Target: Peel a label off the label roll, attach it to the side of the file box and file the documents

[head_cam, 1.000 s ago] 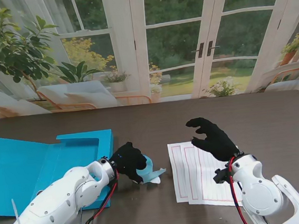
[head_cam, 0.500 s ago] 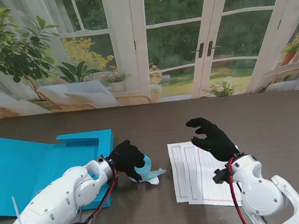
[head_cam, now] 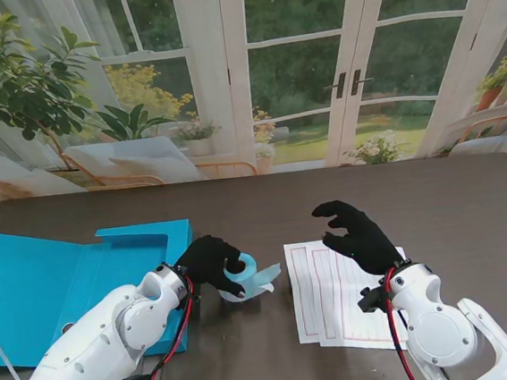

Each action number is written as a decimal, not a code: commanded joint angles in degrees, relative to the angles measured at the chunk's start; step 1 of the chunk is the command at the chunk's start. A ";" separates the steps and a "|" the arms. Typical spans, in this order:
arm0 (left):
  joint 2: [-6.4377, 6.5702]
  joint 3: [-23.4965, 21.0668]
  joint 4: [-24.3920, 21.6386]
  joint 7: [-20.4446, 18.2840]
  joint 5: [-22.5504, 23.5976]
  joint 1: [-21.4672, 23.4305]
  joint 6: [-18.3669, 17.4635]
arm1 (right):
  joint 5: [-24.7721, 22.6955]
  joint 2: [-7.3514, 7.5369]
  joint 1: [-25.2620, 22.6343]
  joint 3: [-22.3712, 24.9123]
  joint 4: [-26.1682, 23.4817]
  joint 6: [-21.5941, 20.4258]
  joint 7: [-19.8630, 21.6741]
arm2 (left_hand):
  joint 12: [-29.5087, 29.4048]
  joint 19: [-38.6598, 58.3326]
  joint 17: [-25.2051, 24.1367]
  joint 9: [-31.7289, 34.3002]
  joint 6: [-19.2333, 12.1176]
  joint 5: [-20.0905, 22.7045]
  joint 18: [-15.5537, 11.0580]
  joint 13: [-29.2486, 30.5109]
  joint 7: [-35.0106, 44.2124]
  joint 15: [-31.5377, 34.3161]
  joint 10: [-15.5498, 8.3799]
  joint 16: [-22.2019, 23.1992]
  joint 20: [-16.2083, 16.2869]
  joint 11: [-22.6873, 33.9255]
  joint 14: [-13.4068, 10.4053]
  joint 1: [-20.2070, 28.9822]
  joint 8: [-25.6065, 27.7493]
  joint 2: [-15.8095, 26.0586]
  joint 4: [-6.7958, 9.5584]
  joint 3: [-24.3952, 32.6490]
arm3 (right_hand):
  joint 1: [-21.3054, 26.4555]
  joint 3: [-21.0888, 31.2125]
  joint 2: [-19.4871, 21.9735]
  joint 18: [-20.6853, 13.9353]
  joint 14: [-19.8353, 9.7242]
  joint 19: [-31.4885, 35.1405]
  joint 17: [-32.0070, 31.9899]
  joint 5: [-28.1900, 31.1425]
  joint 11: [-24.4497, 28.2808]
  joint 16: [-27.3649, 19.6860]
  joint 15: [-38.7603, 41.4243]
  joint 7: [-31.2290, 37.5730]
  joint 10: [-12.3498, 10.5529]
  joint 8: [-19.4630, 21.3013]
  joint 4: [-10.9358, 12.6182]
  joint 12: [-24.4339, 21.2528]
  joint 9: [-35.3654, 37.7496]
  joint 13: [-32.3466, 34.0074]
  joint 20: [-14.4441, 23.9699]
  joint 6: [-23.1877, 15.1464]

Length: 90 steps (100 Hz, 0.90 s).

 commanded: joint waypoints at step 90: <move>-2.11 -5.83 -11.75 -11.73 -23.05 1.98 9.56 | -25.97 0.04 5.25 -8.52 2.08 -9.69 -14.14 | 4.44 4.61 -0.41 12.14 4.84 -0.08 2.08 0.62 4.24 0.18 -12.21 1.93 1.73 20.35 2.12 12.66 2.09 6.01 7.23 23.41 | 14.89 -10.04 -18.86 0.30 -2.34 18.53 -13.90 28.31 14.17 10.99 24.43 9.96 -3.31 5.48 -43.06 16.87 26.79 18.50 -4.10 -4.49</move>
